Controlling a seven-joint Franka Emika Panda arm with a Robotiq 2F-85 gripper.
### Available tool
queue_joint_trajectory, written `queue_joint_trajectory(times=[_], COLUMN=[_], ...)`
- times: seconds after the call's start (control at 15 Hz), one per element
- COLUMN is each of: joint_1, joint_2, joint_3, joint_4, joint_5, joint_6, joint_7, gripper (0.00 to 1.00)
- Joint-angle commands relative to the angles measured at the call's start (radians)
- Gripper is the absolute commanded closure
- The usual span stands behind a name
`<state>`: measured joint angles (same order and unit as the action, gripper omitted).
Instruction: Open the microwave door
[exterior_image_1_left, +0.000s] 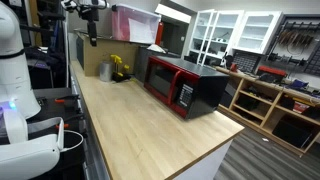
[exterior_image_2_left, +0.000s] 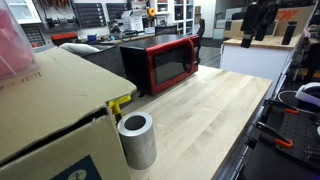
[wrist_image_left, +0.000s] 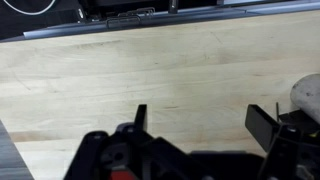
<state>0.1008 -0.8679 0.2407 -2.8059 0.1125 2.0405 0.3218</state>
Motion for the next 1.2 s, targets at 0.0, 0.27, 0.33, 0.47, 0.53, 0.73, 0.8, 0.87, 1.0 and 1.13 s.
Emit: queue_joint_trajectory(times=[0.0,0.27,0.33,0.47,0.53,0.73,0.8,0.87,1.0,1.13], joint_1=[0.002,0.002,0.002,-0.016,-0.031,-0.079,-0.093,-0.107,-0.124,-0.144], joint_2=[0.001,0.004,0.004,0.017,0.028,0.091,0.117,0.151,0.225,0.315], joint_3=[-0.003,-0.003,-0.003,-0.008,-0.016,-0.050,-0.064,-0.082,-0.111,-0.126], joint_4=[0.001,0.001,0.001,0.009,0.019,0.060,0.072,0.092,0.128,0.176], joint_5=[-0.003,-0.003,-0.003,-0.015,-0.026,-0.049,-0.054,-0.058,-0.084,-0.123], joint_6=[-0.003,-0.003,-0.003,0.019,0.028,0.061,0.077,0.092,0.138,0.190], joint_7=[0.001,0.002,0.002,0.002,-0.001,-0.017,-0.024,-0.037,-0.077,-0.106], gripper=[0.00,0.00,0.00,0.00,0.00,0.00,0.00,0.00,0.00,0.00])
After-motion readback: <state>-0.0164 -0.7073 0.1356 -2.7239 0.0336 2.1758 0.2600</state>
